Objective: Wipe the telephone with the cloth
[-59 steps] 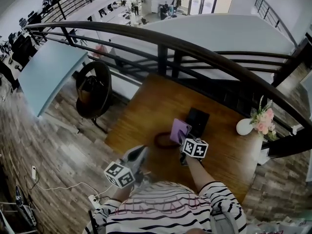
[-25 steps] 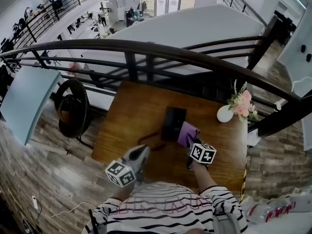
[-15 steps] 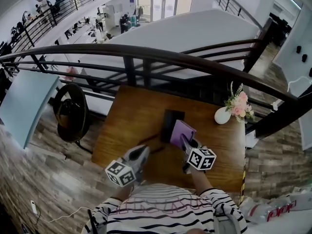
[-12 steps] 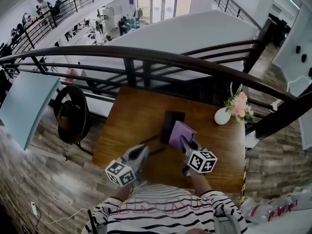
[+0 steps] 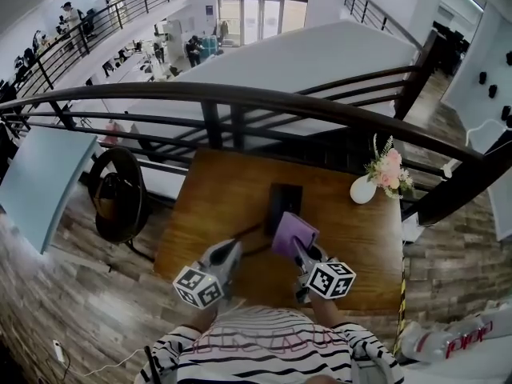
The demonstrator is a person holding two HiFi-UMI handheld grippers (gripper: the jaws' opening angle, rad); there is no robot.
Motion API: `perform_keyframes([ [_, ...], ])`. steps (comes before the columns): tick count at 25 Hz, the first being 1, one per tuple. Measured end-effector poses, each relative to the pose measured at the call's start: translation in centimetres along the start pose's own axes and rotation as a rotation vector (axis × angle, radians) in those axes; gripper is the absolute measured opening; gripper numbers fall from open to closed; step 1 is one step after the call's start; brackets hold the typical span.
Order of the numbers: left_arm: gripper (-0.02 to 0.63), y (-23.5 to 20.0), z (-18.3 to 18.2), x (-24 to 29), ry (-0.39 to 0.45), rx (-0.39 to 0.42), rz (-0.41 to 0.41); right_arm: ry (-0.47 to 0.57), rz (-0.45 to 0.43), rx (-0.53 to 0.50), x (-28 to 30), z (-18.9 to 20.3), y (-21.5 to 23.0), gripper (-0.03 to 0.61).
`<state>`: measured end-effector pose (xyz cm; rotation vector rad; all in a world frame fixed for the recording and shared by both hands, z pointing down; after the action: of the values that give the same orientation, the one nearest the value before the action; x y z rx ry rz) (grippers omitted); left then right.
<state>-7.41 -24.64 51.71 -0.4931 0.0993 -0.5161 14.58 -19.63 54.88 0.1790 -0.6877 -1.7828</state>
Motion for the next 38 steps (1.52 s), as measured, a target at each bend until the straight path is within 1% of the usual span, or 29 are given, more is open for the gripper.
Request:
perform_keyframes([
  [5, 0.0, -0.3, 0.2, -1.2, -0.002, 0.0, -0.008, 0.002, 0.009, 0.024, -0.7, 1.2, -0.9, 0.038],
  [9, 0.0, -0.6, 0.4, -2.3, -0.004, -0.014, -0.011, -0.002, 0.016, 0.029, -1.0, 2.1, -1.6, 0.038],
  [22, 0.0, -0.7, 1.1, -5.1, -0.025, -0.042, -0.004, -0.004, 0.037, 0.005, -1.5, 3.9, -3.5, 0.038],
  [38, 0.0, -1.1, 1.0, -5.3, -0.023, -0.061, -0.007, -0.013, 0.037, 0.008, -1.0, 3.7, -3.8, 0.037],
])
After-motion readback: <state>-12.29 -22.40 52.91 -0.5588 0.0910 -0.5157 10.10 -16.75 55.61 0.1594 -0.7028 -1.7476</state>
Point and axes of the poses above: the fingertips, and each gripper's own axes: x forward along the fingers, y to its right, z out of its underside, the point moved 6 cm from there along -x, backward along the fingers, and after that the axes turned 4 degrees about -x, right-handed, at the moved point
